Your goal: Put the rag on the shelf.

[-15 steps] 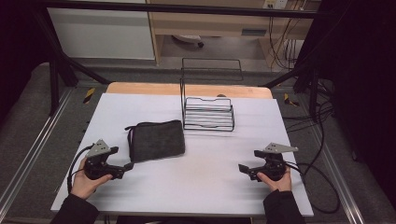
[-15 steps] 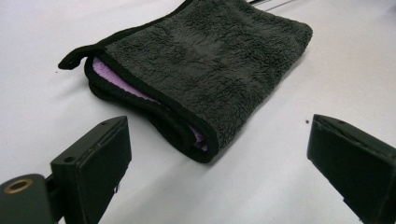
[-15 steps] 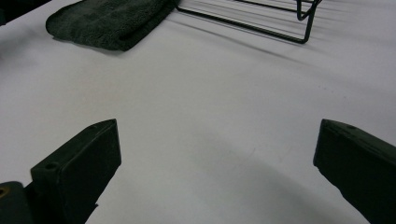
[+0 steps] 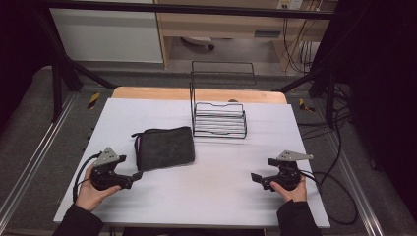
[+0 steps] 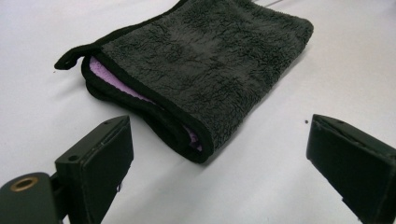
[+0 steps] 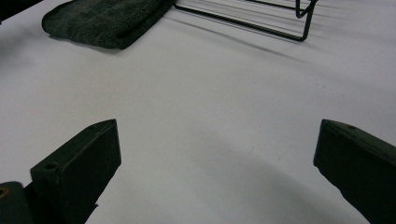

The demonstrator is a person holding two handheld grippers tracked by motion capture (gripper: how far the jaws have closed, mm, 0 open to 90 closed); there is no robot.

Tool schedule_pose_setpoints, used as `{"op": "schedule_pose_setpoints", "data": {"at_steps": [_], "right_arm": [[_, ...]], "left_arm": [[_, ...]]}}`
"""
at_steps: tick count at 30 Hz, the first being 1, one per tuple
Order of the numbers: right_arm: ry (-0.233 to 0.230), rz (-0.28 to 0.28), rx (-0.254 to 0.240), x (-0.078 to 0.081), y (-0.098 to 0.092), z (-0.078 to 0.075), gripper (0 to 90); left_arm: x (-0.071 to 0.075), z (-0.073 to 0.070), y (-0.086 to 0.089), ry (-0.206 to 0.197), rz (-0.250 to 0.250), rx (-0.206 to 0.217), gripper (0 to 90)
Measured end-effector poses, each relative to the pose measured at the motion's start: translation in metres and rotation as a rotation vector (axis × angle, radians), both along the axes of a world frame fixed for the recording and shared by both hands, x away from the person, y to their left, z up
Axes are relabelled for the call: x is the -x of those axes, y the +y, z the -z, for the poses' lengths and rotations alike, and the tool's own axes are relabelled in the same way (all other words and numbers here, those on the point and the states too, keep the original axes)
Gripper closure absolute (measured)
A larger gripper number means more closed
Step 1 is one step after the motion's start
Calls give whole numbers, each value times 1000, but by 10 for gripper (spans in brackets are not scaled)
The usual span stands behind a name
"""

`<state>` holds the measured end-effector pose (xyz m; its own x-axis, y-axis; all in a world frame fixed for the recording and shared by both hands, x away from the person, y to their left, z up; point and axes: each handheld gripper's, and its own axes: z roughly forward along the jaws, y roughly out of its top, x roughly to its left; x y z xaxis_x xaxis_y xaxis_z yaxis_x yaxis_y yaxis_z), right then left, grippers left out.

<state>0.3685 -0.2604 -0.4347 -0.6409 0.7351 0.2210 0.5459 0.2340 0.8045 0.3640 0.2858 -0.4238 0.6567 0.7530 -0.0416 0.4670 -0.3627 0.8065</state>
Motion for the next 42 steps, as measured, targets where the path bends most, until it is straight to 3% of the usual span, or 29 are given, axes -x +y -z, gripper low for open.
{"op": "schedule_pose_setpoints", "data": {"at_steps": [11,25,33,42], "right_arm": [[-4,-2,11,0,2,0,12],[1,-3,29,-1,3,1,11],[7,-7,29,-1,5,3,12],[11,-13,36,-2,6,4,13]], "left_arm": [[-4,-8,-11,6,1,-32,97],[-16,-25,-50,-2,39,-92,124],[-26,-23,-79,4,87,-142,220],[-41,-10,-106,55,114,-175,337]]}}
